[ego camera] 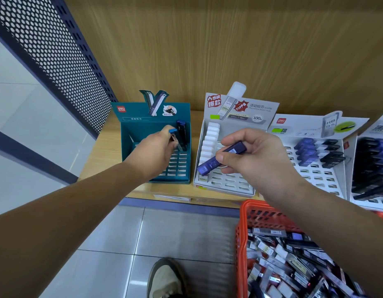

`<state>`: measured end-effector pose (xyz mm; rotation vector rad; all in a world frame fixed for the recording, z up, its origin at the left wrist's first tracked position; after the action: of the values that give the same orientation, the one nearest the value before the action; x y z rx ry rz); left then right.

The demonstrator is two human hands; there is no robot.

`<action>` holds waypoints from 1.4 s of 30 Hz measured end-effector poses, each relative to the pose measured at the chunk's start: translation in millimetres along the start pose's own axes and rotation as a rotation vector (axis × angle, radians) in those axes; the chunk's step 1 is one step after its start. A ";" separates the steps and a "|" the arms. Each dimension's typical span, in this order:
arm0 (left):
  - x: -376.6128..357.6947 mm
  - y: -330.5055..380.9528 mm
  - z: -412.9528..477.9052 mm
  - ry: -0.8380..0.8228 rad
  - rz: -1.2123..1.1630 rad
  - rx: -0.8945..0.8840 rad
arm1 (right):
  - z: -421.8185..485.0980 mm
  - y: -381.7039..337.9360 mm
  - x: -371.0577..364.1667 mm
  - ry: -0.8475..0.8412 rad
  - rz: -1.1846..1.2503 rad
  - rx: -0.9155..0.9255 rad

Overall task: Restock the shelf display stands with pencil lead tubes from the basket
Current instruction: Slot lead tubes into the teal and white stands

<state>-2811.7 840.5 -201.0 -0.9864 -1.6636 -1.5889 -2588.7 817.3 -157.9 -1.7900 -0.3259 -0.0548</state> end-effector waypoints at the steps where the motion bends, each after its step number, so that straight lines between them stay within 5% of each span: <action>1: 0.2 0.6 -0.9 0.003 0.003 -0.002 | 0.1 0.2 -0.6 -0.001 0.001 -0.001; 10: -4.5 5.2 2.5 -0.031 0.110 0.024 | -1.3 1.0 -1.3 -0.005 0.002 -0.014; 22: 6.7 -8.6 -10.2 0.138 -0.109 0.153 | -8.3 -3.8 3.9 0.015 0.049 -0.047; 26: 21.0 25.5 -33.2 0.142 -0.185 0.060 | -20.9 -9.1 20.5 0.058 0.169 -0.115; 30: 25.0 108.0 -63.1 -0.064 -0.632 -0.054 | -38.7 -11.5 46.7 0.110 0.315 -0.207; 35: 23.0 190.5 -71.9 -0.135 -0.365 -0.281 | -66.4 -4.1 85.6 0.117 0.520 -0.312; 38: 20.5 234.4 -68.3 -0.133 -0.183 -0.376 | -81.2 0.0 124.3 0.116 0.034 -0.218; 40: 13.5 266.7 -65.8 -0.137 -0.146 -0.436 | -91.6 -19.7 150.0 0.147 -0.377 0.035; 42: 0.1 295.9 -61.6 -0.153 -0.162 -0.464 | -104.9 -35.8 167.8 0.158 -0.519 0.213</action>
<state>-2563.4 777.3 -40.6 -1.2522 -1.5341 -2.1153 -2422.3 756.0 -63.0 -1.4430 -0.6493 -0.5071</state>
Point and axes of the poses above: each hand's wrist, its own z-axis towards the middle knuckle, its own x-axis out of the back of the hand, y = z × x, the point moved 8 cm from there along z, towards the middle knuckle, and after that the axes turned 4 degrees about -z, right-handed, at the moved point
